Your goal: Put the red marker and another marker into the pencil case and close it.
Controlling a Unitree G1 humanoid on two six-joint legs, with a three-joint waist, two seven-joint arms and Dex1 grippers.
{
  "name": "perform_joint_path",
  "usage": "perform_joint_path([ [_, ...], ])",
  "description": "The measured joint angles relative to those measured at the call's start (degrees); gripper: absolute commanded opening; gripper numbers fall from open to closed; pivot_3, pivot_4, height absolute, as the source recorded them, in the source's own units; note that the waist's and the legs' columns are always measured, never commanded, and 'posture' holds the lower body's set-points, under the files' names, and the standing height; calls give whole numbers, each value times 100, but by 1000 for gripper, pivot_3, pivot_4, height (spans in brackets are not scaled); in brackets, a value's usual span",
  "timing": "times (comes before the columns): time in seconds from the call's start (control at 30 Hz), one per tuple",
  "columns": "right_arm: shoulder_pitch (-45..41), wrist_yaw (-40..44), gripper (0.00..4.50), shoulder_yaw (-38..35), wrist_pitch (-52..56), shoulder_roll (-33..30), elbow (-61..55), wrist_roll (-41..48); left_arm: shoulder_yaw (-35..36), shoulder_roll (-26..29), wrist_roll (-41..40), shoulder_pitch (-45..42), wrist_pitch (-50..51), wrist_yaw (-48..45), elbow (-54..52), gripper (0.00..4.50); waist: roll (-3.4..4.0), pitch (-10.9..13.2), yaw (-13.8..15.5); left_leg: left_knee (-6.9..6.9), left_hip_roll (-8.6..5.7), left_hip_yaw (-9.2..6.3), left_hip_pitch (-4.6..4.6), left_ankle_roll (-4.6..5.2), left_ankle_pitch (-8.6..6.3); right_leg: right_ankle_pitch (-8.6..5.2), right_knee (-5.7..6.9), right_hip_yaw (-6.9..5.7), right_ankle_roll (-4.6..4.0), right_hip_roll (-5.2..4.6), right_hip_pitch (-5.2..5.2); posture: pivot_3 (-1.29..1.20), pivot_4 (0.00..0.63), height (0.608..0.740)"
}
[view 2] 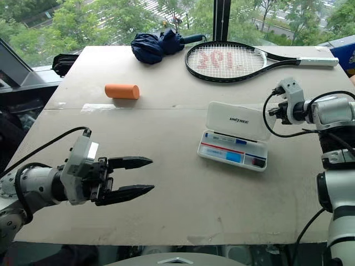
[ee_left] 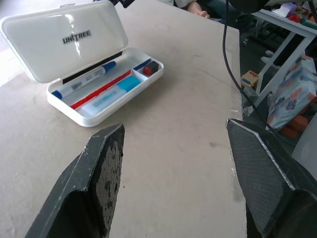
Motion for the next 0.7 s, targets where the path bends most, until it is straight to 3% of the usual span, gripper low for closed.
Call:
perform_joint_path([
  [0.1, -34, 915, 84, 55, 89, -107, -257, 205, 120, -66, 56, 229, -76, -63, -24, 3281, 0, 0, 38, 0, 0, -2, -1, 3, -2, 0, -1, -3, 0, -5, 0, 0, 150, 732],
  [0.17, 106, 1717, 84, 133, 396, -491, -1194, 614, 261, -137, 120, 467, -170, -131, -52, 3281, 15, 10, 53, 0, -1, -6, -2, 5, -3, 0, -3, -7, 0, -9, 0, 0, 150, 732],
  [0.27, 319, 2152, 84, 179, 679, -821, -2227, 882, 295, -165, 140, 555, -214, -190, -59, 3281, 8, 6, 55, 0, 1, -26, 5, 6, -4, 0, -2, -24, -1, -7, 13, 0, 150, 732],
  [0.43, 1344, 1770, 84, 615, 806, -699, -3525, 799, 328, -167, 192, 532, -285, -275, -59, 3281, 0, 0, 53, 5, 0, -34, 5, 5, -3, 1, 5, -31, -3, -5, 17, 0, 150, 732],
  [0.57, 1951, 1205, 84, 822, 40, -555, -4057, 372, 309, -168, 236, 453, -298, -287, -40, 3281, -22, -39, 48, 4, -2, -32, 22, 4, -3, 1, 4, -28, -2, -3, 32, 0, 150, 732],
  [0.7, 2992, 730, 84, 185, -827, -646, -4565, 266, 270, -169, 272, 543, -325, -377, -35, 3281, -94, -88, 101, -6, 0, -59, 106, 4, -5, -13, -37, -58, -23, -6, 136, 0, 150, 732],
])
